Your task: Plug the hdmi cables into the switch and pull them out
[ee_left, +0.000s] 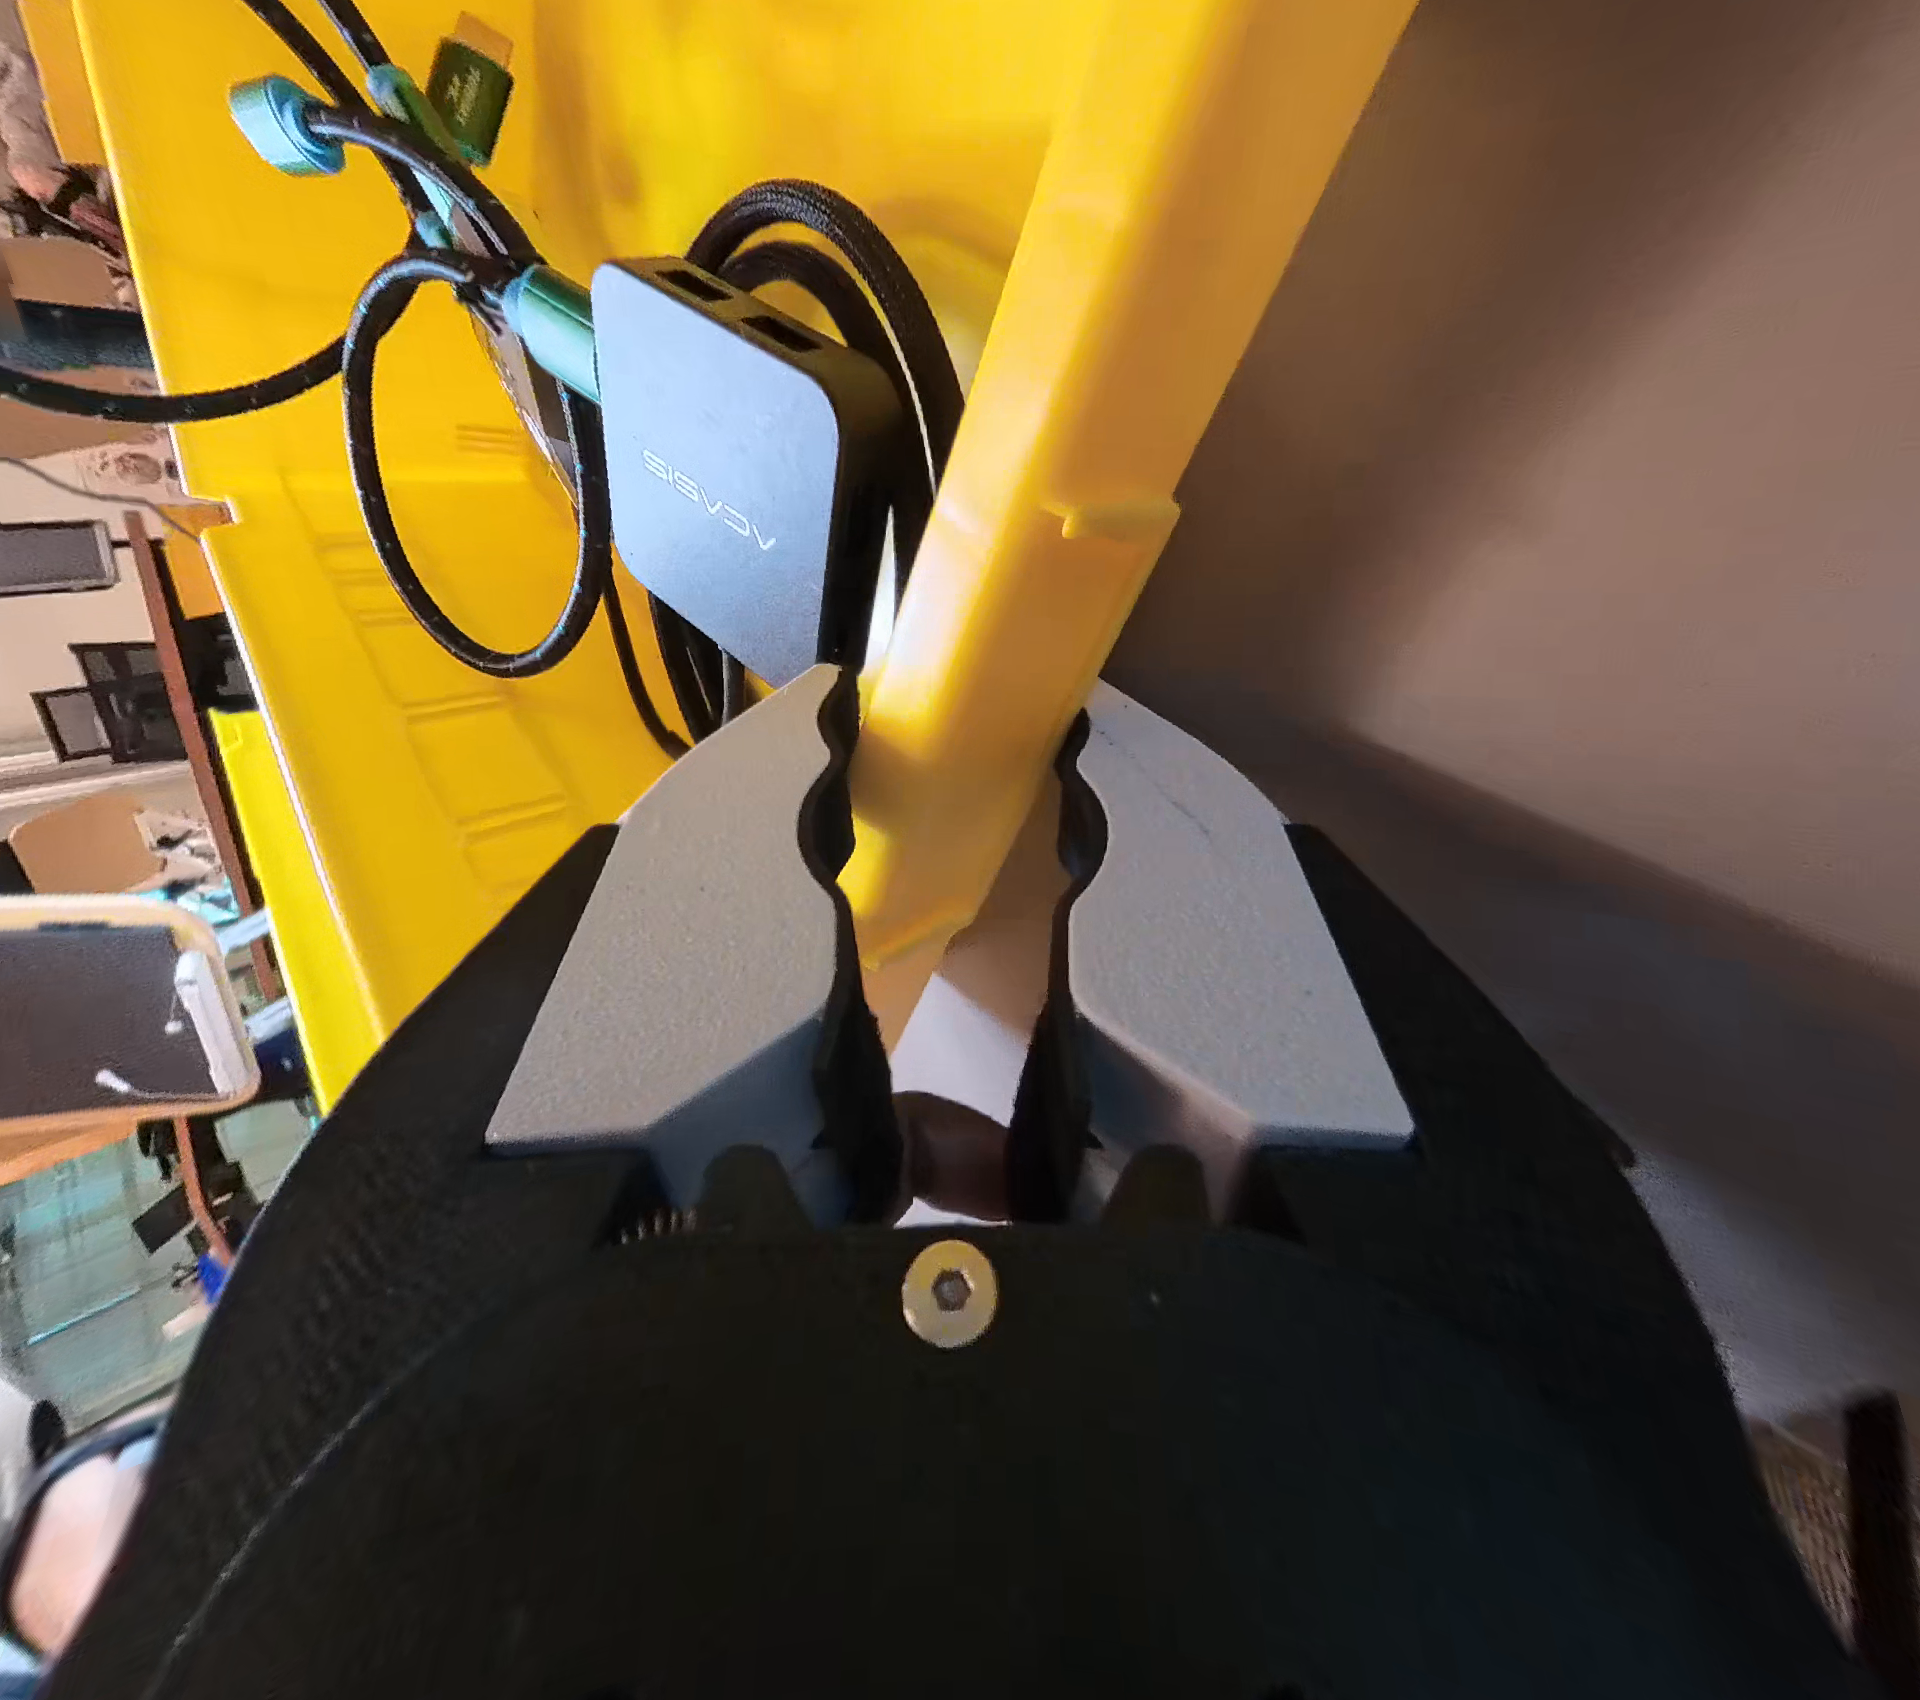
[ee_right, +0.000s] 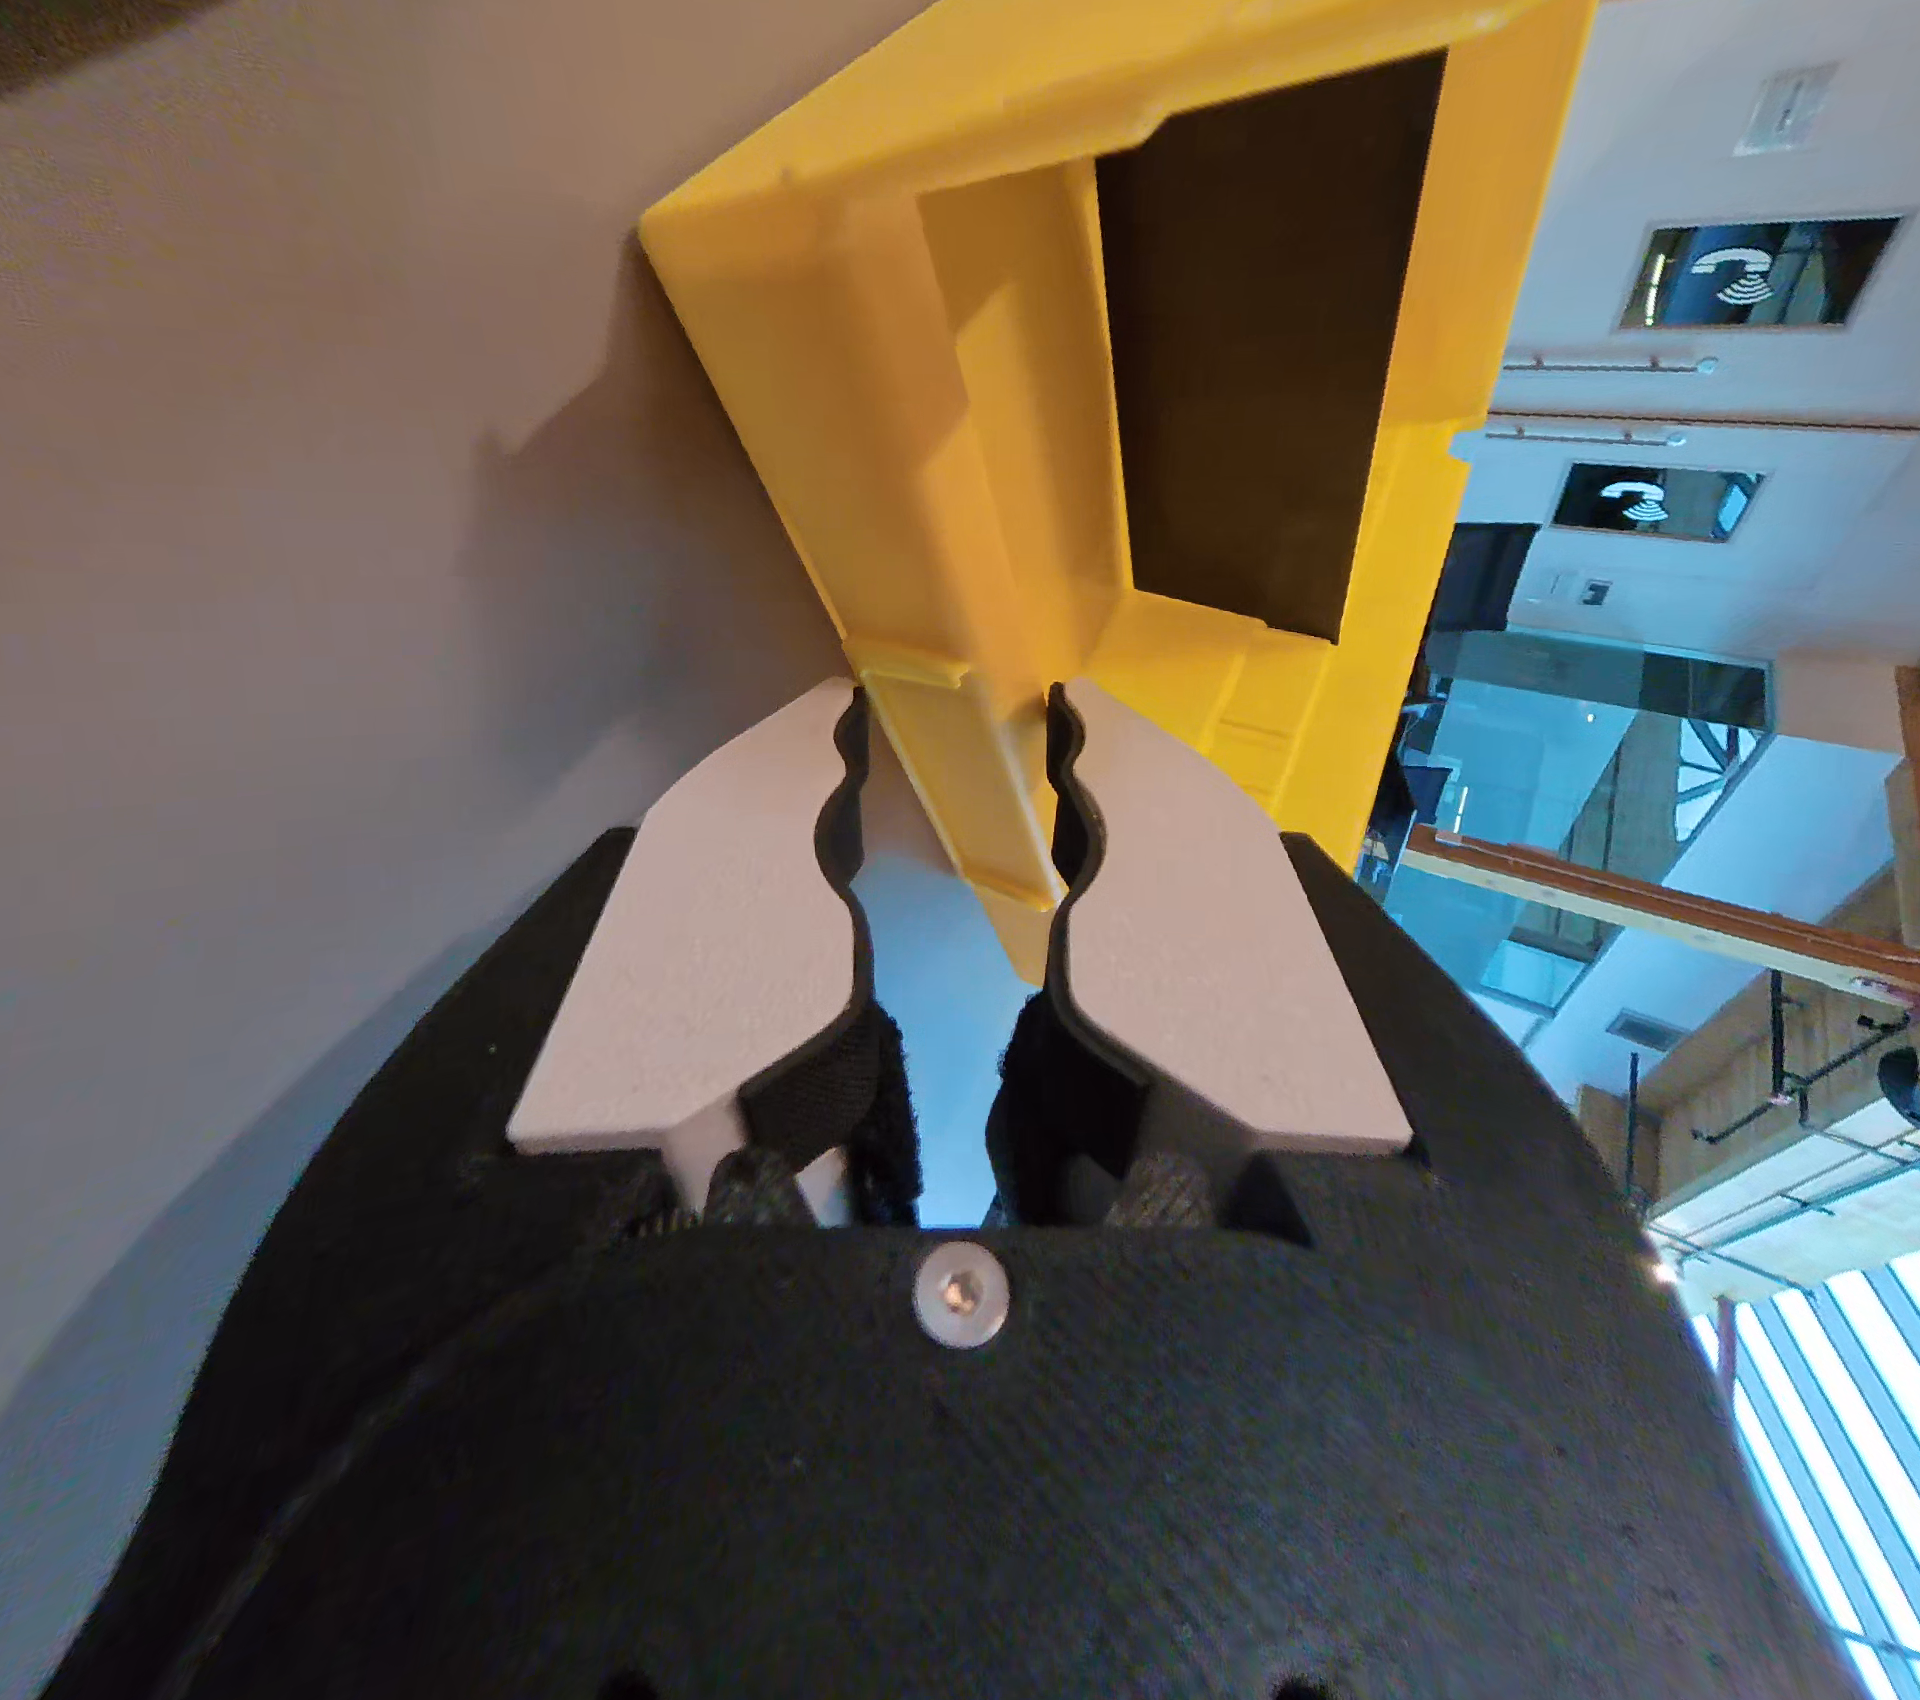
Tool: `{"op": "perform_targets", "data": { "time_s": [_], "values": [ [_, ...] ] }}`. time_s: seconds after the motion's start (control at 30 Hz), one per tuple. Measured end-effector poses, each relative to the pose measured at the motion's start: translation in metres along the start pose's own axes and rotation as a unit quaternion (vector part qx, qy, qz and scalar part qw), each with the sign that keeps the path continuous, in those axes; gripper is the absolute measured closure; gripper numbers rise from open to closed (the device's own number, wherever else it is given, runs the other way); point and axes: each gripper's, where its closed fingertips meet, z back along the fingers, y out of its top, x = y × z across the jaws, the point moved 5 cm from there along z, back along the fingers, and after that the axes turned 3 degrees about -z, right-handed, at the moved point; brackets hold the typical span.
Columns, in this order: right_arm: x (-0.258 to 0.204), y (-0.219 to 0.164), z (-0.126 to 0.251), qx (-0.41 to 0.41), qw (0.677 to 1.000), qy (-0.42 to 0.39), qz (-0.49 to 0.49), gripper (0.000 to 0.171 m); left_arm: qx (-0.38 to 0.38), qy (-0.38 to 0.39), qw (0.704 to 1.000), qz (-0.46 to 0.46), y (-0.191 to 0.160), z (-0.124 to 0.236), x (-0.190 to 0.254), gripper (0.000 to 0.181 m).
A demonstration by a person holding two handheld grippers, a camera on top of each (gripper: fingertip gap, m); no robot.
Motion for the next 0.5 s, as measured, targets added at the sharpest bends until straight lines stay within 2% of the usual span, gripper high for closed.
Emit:
{"op": "perform_targets", "data": {
  "time_s": [0.17,0.4,0.47,0.5],
  "values": [
    [-0.007,-0.019,0.020,0.001,0.999,0.035,-0.012,0.137,-0.020,-0.009,1.000,0.015,-0.019,0.019,0.013,0.145],
    [-0.013,-0.028,0.041,0.013,0.995,0.096,-0.032,0.138,-0.019,-0.007,0.999,0.043,-0.014,0.035,0.029,0.145],
    [-0.013,-0.028,0.042,0.018,0.994,0.104,-0.033,0.137,0.007,-0.012,0.996,0.085,-0.012,0.036,0.030,0.139],
    [-0.013,-0.028,0.043,0.022,0.993,0.112,-0.035,0.134,0.029,-0.017,0.993,0.109,-0.009,0.039,0.029,0.129]
  ]
}}
